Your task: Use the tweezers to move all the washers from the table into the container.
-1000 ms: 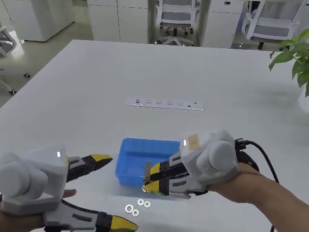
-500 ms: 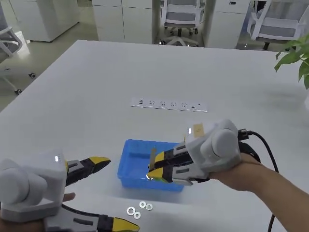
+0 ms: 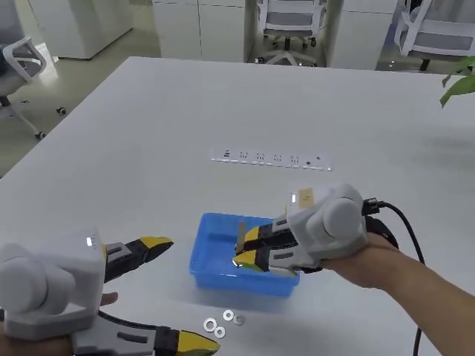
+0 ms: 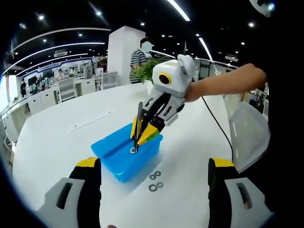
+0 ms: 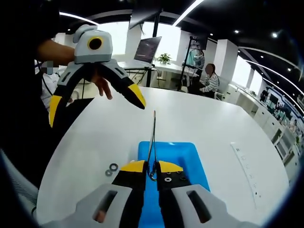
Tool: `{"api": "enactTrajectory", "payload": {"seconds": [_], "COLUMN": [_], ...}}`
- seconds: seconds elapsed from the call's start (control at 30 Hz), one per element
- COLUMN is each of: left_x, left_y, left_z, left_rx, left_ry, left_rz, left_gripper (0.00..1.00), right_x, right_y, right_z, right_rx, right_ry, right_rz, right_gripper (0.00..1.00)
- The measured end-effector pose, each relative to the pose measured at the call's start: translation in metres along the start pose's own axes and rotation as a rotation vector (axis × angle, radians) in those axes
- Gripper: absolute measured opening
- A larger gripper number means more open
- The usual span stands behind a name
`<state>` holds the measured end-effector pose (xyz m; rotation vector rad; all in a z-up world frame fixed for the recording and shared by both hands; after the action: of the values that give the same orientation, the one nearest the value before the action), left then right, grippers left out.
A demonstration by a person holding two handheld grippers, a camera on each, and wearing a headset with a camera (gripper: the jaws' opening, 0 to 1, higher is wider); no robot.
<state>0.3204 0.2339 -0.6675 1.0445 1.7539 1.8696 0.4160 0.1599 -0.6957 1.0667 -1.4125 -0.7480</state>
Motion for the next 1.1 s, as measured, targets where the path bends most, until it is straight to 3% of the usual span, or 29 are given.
{"api": "enactTrajectory", "payload": {"seconds": [0.43, 0.7, 1.1], "left_x": [-0.001, -0.009, -0.031], "left_y": [0.003, 0.011, 0.02], "left_z": [0.007, 0.009, 0.013], "left_rx": [0.003, -0.004, -0.036], "left_ry": [0.008, -0.002, -0.052], "left_rz": [-0.001, 0.004, -0.007], "left_gripper": [0.98, 0.97, 0.81], "right_x": [-0.014, -0.018, -0.02], "right_y": [-0.019, -0.03, -0.041], "right_z": [-0.011, -0.014, -0.015], "right_rx": [-0.022, -0.026, -0.034], "right_ry": [0.007, 0.014, 0.027], "right_rz": [0.019, 0.037, 0.055], "right_gripper": [0.1, 0.1, 0.1]}}
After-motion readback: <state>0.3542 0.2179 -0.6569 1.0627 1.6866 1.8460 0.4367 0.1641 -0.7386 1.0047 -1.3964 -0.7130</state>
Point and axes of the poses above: the centre of the closed fingertips' face, and the gripper's own axes: x roughly backward along the fingers, z roughly to its left, y roughly out of its top, the point moved 4 cm from there along x, roughly backward along the fingers, and after that the axes turned 10 degrees about -z, right-handed, at the moved point
